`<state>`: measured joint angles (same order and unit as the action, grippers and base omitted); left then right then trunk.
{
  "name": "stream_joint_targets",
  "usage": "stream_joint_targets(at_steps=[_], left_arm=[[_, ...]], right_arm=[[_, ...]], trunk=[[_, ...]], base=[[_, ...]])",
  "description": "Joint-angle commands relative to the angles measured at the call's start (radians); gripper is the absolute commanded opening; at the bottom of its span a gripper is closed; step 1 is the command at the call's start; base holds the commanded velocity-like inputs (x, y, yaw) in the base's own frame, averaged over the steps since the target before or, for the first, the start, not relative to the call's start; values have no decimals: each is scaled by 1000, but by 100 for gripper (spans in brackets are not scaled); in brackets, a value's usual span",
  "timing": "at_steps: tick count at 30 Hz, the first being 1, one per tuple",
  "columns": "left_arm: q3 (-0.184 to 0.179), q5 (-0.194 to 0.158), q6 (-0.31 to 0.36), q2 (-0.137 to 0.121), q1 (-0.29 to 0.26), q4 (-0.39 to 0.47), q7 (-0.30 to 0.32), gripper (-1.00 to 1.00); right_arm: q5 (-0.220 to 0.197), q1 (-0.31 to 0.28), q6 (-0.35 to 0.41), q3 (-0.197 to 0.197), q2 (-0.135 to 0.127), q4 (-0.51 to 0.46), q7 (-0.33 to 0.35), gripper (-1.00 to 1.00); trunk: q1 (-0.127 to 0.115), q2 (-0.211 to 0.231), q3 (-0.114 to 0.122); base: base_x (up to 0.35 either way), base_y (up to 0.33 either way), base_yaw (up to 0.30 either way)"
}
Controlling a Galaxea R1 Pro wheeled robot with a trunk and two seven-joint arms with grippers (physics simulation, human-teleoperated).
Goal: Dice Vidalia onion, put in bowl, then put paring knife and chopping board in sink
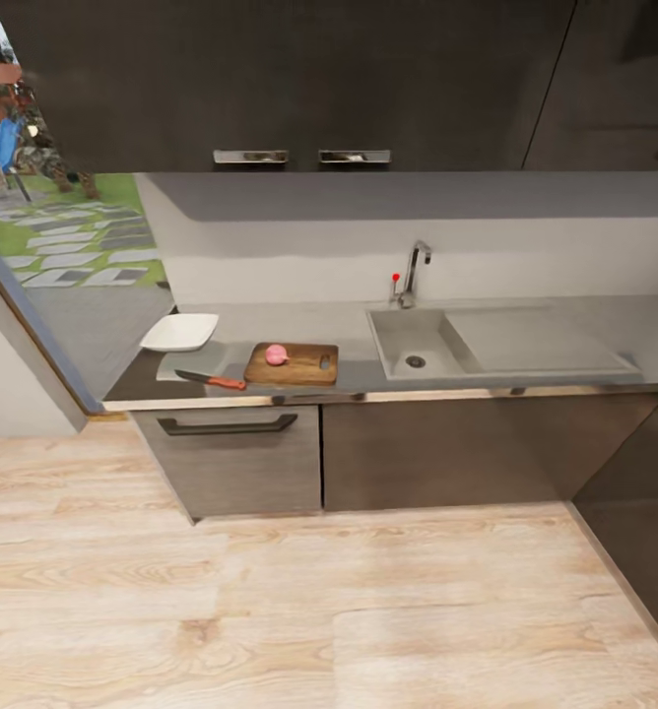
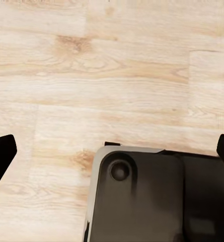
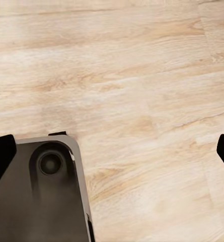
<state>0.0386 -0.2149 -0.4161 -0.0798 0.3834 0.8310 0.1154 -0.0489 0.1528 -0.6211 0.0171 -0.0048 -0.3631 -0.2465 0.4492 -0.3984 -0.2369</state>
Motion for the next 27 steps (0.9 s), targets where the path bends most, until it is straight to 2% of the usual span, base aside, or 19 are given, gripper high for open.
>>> stream_joint_targets(at_steps=[1,18,27], left_arm=[[1,-11,0,0,0,1,10,100],[1,-12,2,0,0,0,9,100],[1,-11,2,0,0,0,9,100]], right_arm=[[-5,1,-2,0,0,-2,1,100],[-5,1,-2,0,-1,-2,1,100],[-5,1,-2,0,-1,-2,1,100]], trunk=[[1,-2,0],[1,-2,25],[1,-2,36]], base=[[51,123,71],[89,145,152],[30,29,214]])
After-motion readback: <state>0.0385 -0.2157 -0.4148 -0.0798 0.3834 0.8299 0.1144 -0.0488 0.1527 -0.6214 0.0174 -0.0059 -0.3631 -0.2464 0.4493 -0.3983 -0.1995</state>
